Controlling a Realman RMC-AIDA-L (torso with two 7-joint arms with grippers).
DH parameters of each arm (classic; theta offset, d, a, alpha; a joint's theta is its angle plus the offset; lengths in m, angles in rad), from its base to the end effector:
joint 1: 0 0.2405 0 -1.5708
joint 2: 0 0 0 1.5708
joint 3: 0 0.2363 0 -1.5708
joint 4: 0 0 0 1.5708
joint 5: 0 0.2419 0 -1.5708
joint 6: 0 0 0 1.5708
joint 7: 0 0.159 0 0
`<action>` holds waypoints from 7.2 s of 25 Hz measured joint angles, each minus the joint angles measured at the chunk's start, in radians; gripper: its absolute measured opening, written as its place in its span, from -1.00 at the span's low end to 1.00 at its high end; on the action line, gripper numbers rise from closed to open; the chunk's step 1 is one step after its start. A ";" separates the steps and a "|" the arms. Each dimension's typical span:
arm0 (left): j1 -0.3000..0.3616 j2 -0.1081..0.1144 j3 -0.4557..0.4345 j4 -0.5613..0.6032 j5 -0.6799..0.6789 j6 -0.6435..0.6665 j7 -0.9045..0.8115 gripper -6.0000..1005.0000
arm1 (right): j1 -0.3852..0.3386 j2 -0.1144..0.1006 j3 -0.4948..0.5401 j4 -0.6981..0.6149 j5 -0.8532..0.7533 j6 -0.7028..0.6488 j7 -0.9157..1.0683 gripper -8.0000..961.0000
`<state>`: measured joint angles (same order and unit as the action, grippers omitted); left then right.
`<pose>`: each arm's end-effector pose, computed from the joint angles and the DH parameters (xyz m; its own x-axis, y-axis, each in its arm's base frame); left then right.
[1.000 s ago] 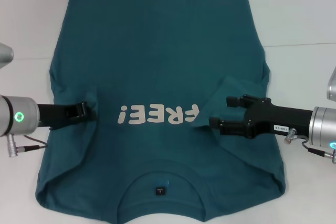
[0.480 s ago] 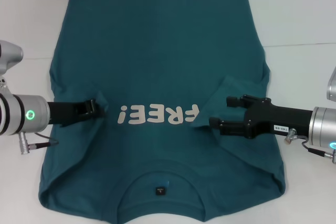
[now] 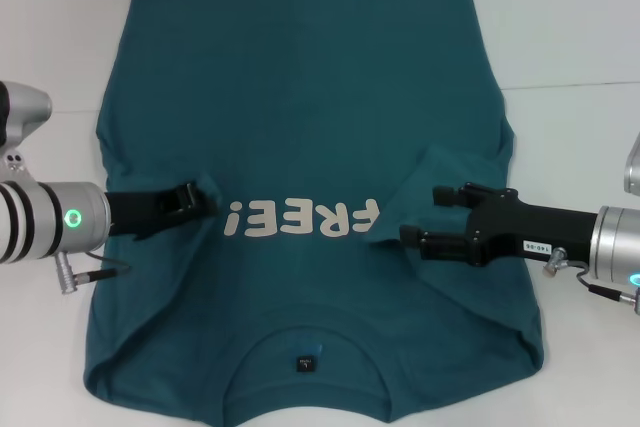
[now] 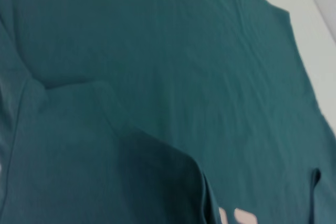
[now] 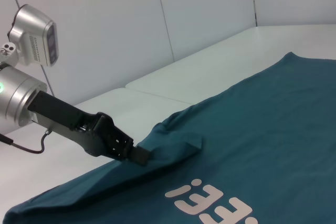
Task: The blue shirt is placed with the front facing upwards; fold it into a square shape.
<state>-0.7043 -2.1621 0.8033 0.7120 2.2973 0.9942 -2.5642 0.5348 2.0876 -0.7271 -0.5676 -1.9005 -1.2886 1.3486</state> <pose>-0.2430 0.4367 -0.0366 0.1442 0.8387 0.5251 0.9891 -0.1065 -0.1015 0.2789 0.3773 -0.0193 0.7583 -0.3758 -0.5327 -0.5789 -0.7639 -0.2852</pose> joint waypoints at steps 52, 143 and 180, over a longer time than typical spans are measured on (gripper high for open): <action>0.169 0.091 -0.432 0.064 -0.223 0.592 0.681 0.55 | 0.064 -0.079 0.058 -0.537 -0.636 -0.398 1.059 0.83; 0.151 0.088 -0.434 0.023 -0.237 0.492 0.679 0.55 | 0.265 -0.039 -0.197 -0.288 -0.956 -0.283 1.294 -0.87; 0.101 0.162 -0.470 0.263 0.337 0.758 0.071 0.53 | 0.289 -0.066 -0.242 -0.291 -0.956 -0.325 1.247 -0.88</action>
<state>-0.6033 -2.0002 0.3329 0.9748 2.6348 1.7518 -2.4927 0.8238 2.0217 -0.9694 -0.8591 -2.8562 -1.6131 2.5956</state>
